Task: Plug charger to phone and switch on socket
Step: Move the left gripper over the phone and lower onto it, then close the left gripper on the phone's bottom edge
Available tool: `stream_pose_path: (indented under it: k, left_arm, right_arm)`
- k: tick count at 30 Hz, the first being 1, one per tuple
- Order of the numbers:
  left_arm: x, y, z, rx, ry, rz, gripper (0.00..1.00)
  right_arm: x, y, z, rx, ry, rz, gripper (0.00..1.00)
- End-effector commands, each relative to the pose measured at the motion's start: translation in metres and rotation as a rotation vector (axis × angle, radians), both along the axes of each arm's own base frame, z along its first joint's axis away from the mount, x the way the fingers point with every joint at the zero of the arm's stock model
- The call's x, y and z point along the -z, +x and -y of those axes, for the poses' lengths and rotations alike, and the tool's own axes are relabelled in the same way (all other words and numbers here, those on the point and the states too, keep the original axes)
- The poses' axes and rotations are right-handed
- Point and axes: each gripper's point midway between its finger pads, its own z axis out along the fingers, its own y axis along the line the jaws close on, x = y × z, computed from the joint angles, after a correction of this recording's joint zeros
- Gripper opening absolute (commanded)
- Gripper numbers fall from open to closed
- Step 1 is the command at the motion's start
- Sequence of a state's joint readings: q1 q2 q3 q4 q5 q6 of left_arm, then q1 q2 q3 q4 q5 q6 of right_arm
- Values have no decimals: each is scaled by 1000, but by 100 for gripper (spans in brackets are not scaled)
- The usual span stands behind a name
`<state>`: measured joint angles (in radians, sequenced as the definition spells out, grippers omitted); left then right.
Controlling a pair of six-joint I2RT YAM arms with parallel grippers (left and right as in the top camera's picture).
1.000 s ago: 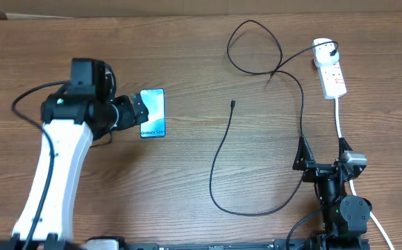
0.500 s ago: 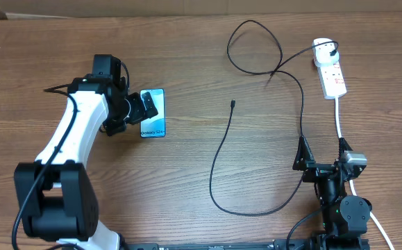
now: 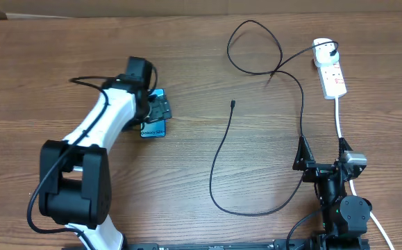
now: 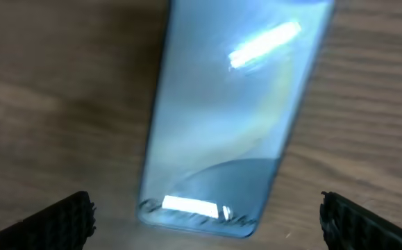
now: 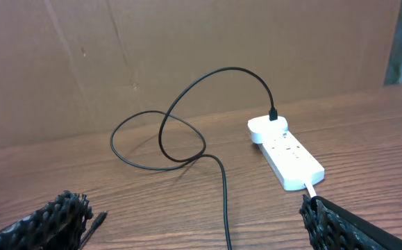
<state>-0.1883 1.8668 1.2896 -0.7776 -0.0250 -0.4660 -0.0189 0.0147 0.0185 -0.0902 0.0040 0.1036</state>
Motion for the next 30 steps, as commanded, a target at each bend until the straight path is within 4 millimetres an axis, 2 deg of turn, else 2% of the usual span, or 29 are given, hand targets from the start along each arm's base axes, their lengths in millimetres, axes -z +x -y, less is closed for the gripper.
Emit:
stream_pose_path:
  k: [1, 7, 14, 19, 26, 30]
  left_arm:
    - [-6, 18, -3, -15, 53, 71, 100]
    - [-12, 34, -12, -33, 113, 143, 100]
    - [-8, 29, -9, 10, 109, 125, 100]
    - [7, 25, 3, 76, 53, 85, 100]
    - [42, 18, 3, 164, 85, 2, 100]
    - [55, 15, 2, 165, 90, -28, 100]
  right_arm:
    - [1, 0, -1, -6, -4, 7, 100]
    - [1, 0, -1, -6, -4, 7, 100]
    - [1, 0, -1, -6, -4, 7, 100]
    - [1, 0, -1, -6, -4, 7, 100]
    - [1, 0, -1, -6, -4, 7, 100]
    - [1, 0, -1, -6, -4, 7, 100]
